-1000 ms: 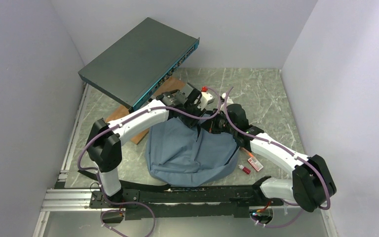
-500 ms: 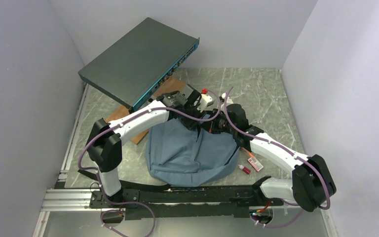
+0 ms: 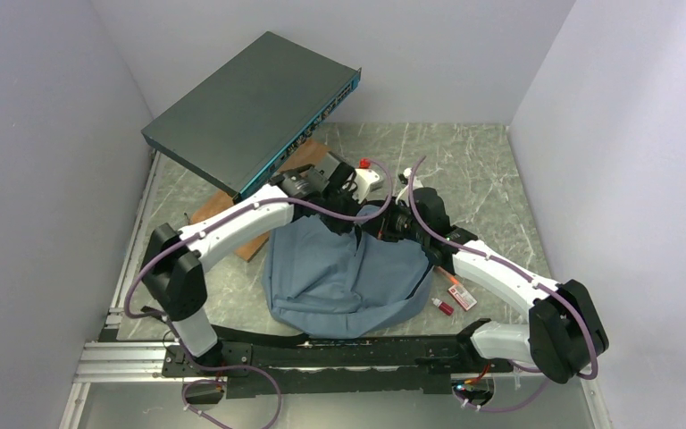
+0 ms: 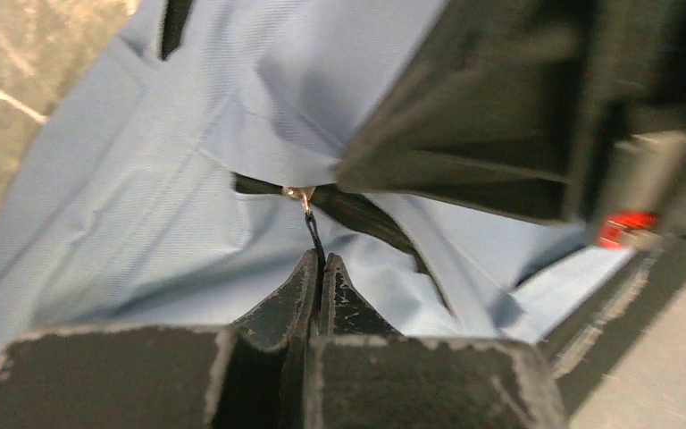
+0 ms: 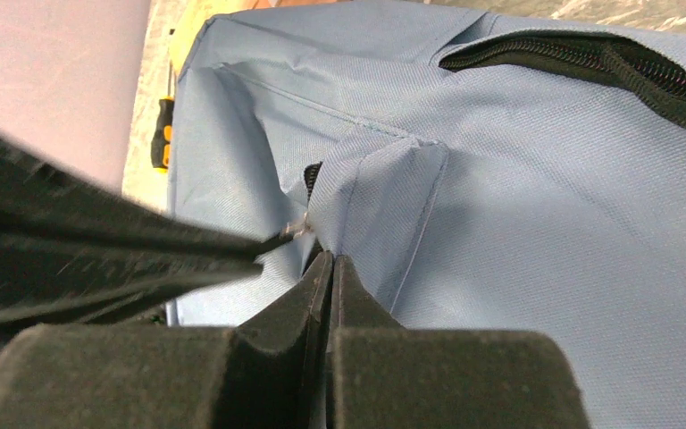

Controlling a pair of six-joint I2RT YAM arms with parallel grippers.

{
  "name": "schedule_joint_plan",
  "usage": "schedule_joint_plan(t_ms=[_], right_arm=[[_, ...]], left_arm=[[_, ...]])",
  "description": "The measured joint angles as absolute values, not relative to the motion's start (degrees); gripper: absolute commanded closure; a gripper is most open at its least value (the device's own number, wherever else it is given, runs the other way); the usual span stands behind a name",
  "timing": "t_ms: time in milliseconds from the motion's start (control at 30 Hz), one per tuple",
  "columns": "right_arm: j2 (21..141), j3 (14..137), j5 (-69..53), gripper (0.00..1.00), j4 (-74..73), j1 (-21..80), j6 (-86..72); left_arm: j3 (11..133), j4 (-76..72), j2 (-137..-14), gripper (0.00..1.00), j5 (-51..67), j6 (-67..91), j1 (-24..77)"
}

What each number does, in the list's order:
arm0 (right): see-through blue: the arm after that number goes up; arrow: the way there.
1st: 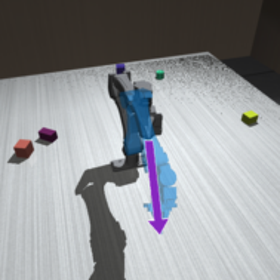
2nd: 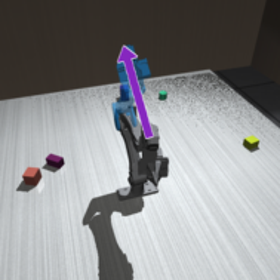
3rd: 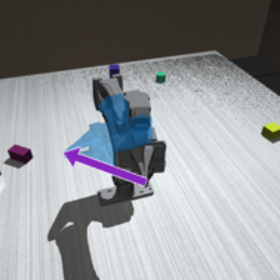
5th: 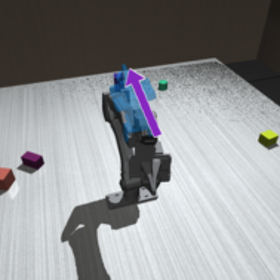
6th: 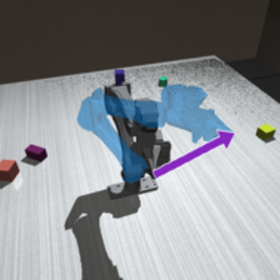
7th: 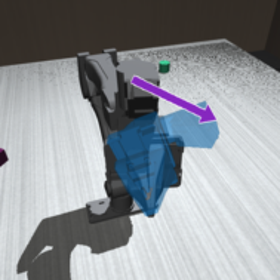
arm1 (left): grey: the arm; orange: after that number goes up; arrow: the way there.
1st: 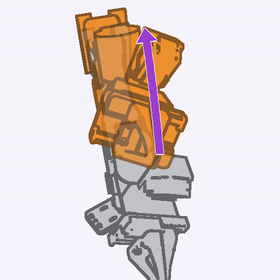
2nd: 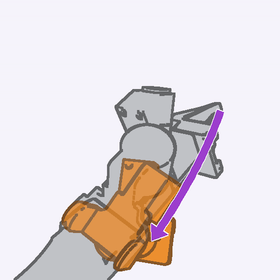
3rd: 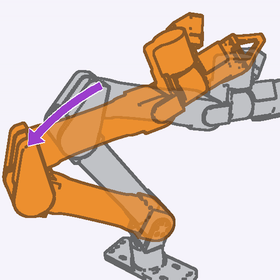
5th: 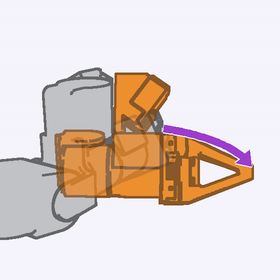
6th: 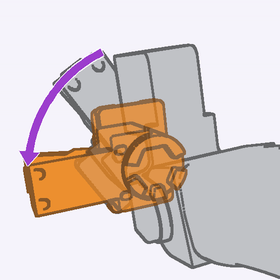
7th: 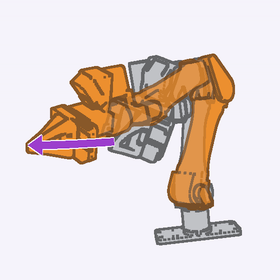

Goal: Pack the student bag
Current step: Unzip the student bag at the center of the board.

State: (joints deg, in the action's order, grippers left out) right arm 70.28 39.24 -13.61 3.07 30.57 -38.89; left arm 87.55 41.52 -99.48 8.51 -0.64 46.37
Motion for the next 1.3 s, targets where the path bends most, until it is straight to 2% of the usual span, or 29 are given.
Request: schedule_joint_plan(t_ms=[333,700,1033,1300], right_arm=[[69.58,39.57,-15.0,1.0,3.64,30.92,-44.29],[68.88,39.59,-13.56,1.0,2.81,30.85,-49.04],[69.36,41.6,-13.04,1.0,-0.27,30.92,-49.06],[70.11,43.07,-12.99,1.0,-3.36,31.18,-47.46]], left_arm=[[76.66,35.33,-89.52,1.0,16.29,7.64,47.68],[67.26,31.53,-84.23,1.0,17.26,14.48,52.31],[54.15,26.83,-73.71,1.0,16.45,21.3,57.78],[47.31,20.05,-70.94,1.0,14.5,25.8,60.01]])
